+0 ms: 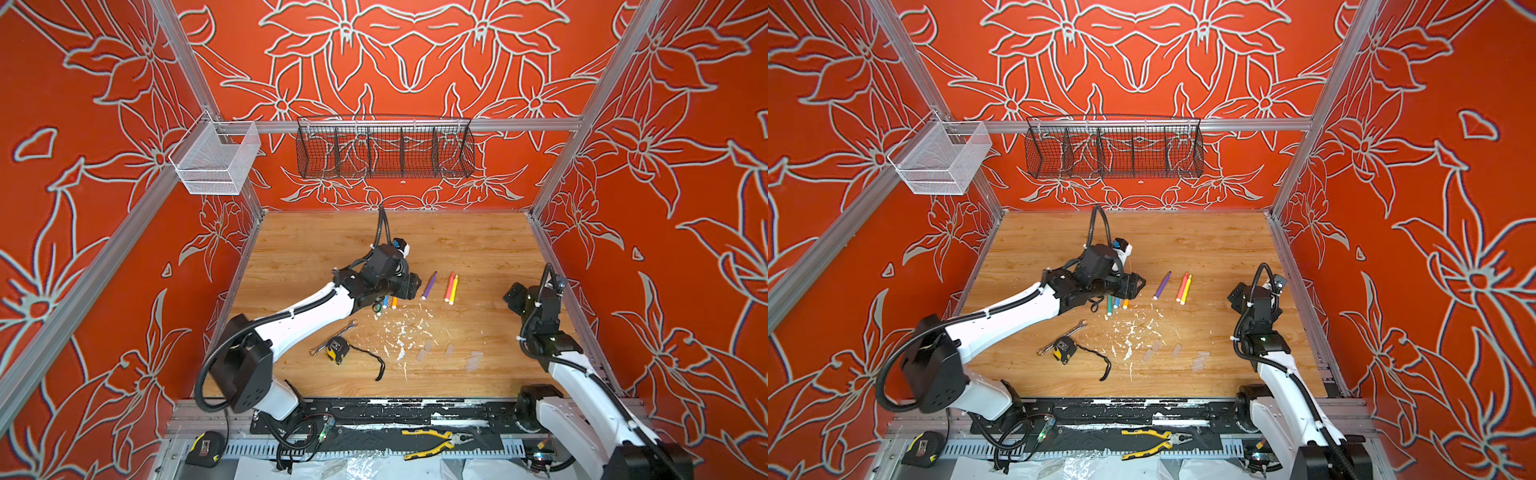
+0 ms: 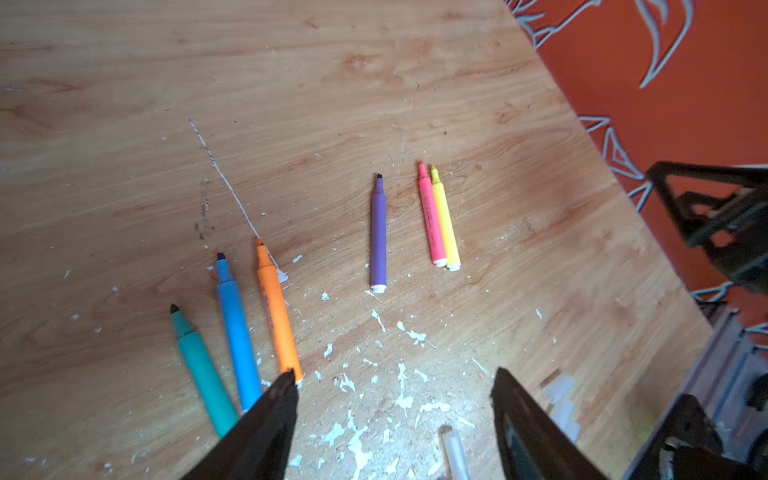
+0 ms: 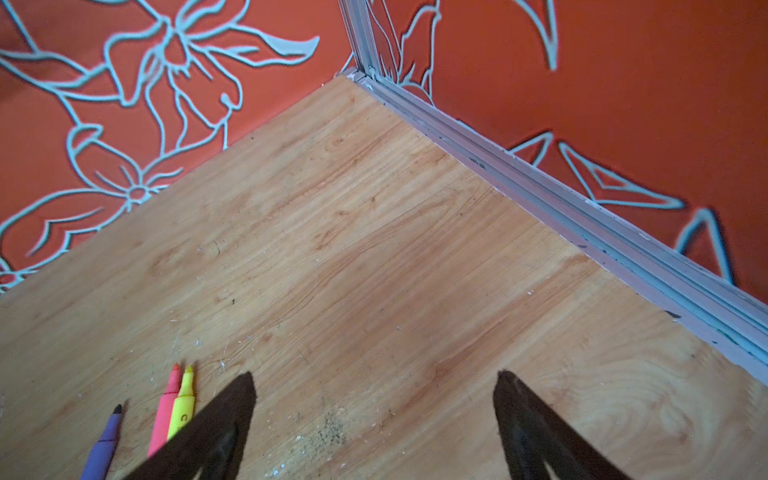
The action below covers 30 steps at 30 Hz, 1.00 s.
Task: Insert the pens into the pen caps
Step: 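Raise both arms and move the left gripper over the purple marker, then lower the left gripper and close it on the purple marker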
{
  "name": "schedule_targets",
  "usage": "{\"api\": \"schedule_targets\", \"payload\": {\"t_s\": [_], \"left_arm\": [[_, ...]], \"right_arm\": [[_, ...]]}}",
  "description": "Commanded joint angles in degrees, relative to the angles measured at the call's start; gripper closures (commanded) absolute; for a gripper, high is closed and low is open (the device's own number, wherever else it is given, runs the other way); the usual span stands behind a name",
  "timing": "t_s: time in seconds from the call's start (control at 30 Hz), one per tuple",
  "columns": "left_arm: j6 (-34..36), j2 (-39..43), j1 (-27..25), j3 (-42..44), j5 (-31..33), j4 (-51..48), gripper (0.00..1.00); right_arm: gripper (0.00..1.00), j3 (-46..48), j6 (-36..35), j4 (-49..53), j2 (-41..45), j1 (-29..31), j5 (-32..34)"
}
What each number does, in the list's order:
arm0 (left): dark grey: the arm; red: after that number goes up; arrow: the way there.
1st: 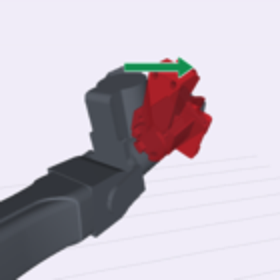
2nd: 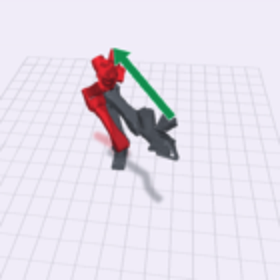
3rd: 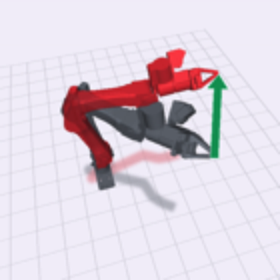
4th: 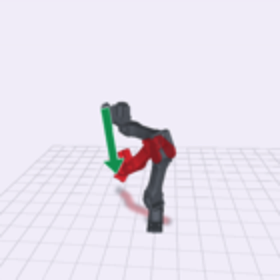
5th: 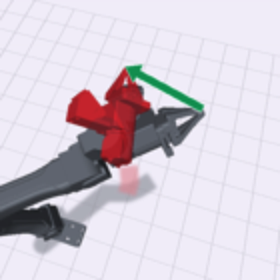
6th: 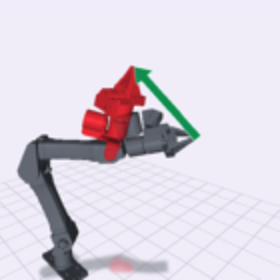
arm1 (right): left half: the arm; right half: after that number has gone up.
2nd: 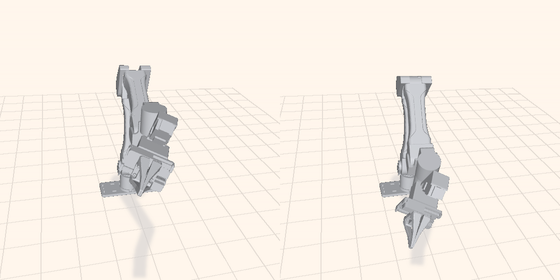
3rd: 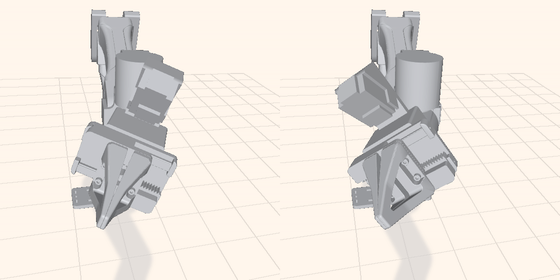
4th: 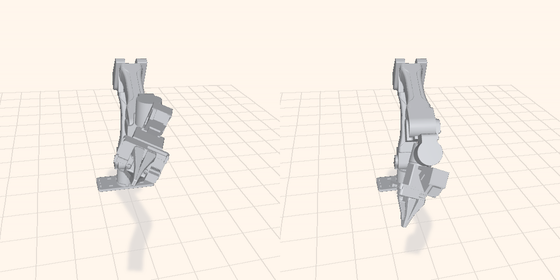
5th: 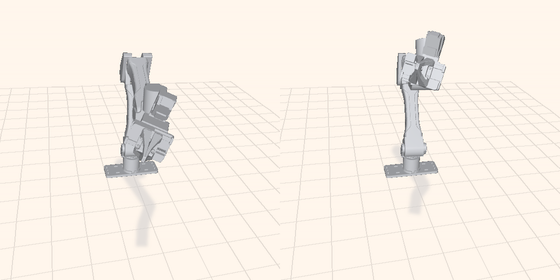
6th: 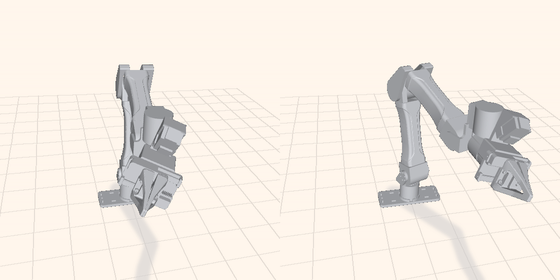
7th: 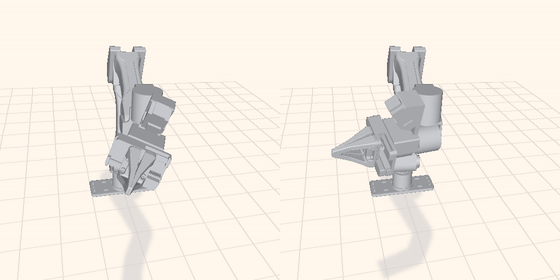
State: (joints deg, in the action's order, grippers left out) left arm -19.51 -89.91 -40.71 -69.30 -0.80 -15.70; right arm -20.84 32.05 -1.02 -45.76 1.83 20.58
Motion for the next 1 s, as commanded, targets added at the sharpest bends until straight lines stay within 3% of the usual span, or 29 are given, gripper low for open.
{"api": "schedule_targets", "payload": {"t_s": [0.0, 0.1, 0.17, 0.37, 0.97], "left_arm": [[2.2, -7.6, -1.2, -8.3, 2.7, -6.5, 0.34], [2.6, -14.3, -1.6, -13.0, -0.6, -8.1, 0.36], [1.8, -19.3, -1.6, -17.7, -1.3, -11.0, 0.46], [1.2, -30.8, -2.1, -30.2, 3.1, -21.6, 0.51], [3.8, -45.6, -2.2, -44.8, 0.7, -32.3, 0.57]], "right_arm": [[0.08, 2.3, 1.8, -1.7, 2.7, 0.0, 1.3], [0.08, 2.8, 2.2, -1.6, 3.5, -0.1, 2.0], [0.08, 2.7, 2.2, -1.6, 3.1, -0.1, 1.8], [0.08, 1.7, 1.6, -1.9, 1.0, -0.1, 0.7], [0.1, 1.0, 1.2, -3.1, -1.1, -0.1, -0.5]]}}
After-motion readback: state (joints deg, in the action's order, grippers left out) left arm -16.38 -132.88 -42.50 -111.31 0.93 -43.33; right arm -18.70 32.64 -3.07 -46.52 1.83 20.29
